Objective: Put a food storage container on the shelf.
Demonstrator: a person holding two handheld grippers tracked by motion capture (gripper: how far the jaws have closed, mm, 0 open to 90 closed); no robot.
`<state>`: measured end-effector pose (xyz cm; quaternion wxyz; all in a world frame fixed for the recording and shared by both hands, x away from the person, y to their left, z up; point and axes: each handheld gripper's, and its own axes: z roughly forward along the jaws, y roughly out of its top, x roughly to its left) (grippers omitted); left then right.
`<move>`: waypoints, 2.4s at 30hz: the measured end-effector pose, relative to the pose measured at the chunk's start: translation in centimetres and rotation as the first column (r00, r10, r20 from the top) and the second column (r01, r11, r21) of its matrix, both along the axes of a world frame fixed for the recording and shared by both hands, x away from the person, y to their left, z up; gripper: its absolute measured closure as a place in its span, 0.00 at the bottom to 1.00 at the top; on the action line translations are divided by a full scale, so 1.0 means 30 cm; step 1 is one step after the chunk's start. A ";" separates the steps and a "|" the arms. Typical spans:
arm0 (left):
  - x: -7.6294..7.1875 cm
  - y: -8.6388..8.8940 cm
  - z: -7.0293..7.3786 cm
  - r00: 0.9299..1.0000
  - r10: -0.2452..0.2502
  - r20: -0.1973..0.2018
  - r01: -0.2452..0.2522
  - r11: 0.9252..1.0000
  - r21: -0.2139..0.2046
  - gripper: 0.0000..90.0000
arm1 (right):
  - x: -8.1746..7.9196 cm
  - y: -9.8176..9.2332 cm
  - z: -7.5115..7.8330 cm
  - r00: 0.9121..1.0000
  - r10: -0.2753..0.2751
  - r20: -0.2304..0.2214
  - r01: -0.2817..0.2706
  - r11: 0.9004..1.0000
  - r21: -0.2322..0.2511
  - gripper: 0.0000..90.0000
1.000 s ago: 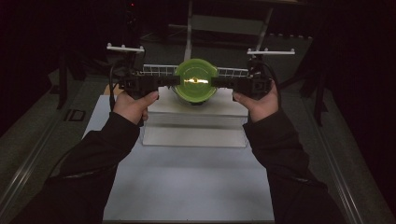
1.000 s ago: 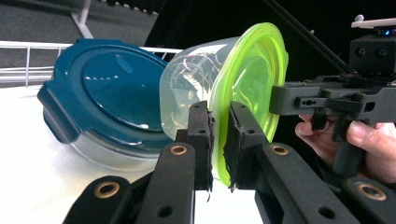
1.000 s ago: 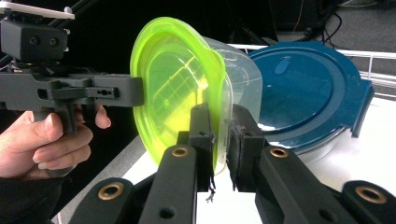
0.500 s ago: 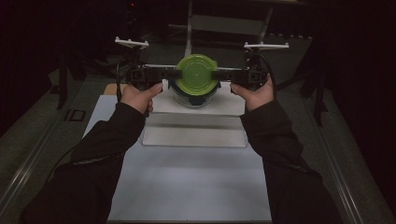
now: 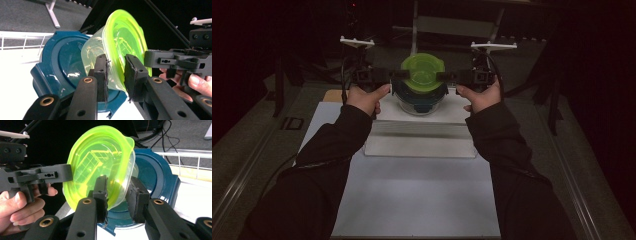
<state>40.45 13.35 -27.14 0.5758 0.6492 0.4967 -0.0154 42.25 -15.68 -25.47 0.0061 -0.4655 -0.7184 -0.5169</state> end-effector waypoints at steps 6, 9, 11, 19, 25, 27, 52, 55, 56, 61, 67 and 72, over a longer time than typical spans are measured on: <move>0.021 0.002 -0.007 1.000 0.007 -0.017 -0.007 1.000 0.001 0.71 | 0.026 0.007 0.005 1.000 -0.017 -0.014 0.017 1.000 -0.001 0.70; 0.025 -0.005 -0.008 1.000 0.026 0.008 -0.027 0.999 0.030 0.65 | 0.035 0.016 0.007 1.000 -0.028 0.004 0.028 0.999 -0.016 0.67; 0.030 -0.010 -0.008 1.000 0.025 0.006 -0.025 0.999 0.030 0.62 | 0.038 0.023 0.008 1.000 -0.029 0.005 0.029 0.999 -0.019 0.65; 0.037 -0.002 0.010 0.998 0.052 0.036 -0.053 0.998 0.041 0.42 | 0.049 0.033 0.007 0.999 -0.032 0.030 0.032 0.999 -0.025 0.46; 0.015 0.012 0.008 0.997 -0.007 0.080 0.008 1.000 -0.006 0.27 | 0.037 0.024 0.018 0.998 -0.009 0.056 0.008 1.000 0.016 0.35; 0.003 0.011 0.009 0.995 -0.018 0.100 0.018 1.000 0.007 0.22 | 0.032 0.015 0.021 0.998 0.023 0.066 -0.025 0.999 0.025 0.30; -0.161 0.030 -0.016 0.967 -0.121 0.223 0.116 0.993 0.034 0.00 | -0.103 -0.040 -0.020 0.985 0.107 0.135 -0.112 0.993 0.028 0.24; -0.183 0.032 -0.041 0.966 -0.133 0.223 0.130 0.991 0.030 0.00 | -0.123 -0.045 -0.036 0.984 0.115 0.138 -0.118 0.993 0.017 0.24; -0.189 0.033 -0.050 0.965 -0.135 0.224 0.134 0.991 0.019 0.00 | -0.129 -0.047 -0.042 0.983 0.119 0.137 -0.123 0.992 0.015 0.24; -0.223 0.037 -0.085 0.958 -0.156 0.242 0.152 0.988 0.035 0.00 | -0.167 -0.057 -0.081 0.979 0.144 0.142 -0.147 0.989 0.012 0.24; -0.264 0.030 -0.138 0.952 -0.182 0.246 0.174 0.983 0.057 0.00 | -0.207 -0.067 -0.154 0.972 0.186 0.147 -0.190 0.982 0.016 0.22; -0.305 0.016 -0.189 0.943 -0.211 0.255 0.198 0.977 0.077 0.00 | -0.238 -0.076 -0.211 0.966 0.197 0.167 -0.198 0.980 -0.008 0.22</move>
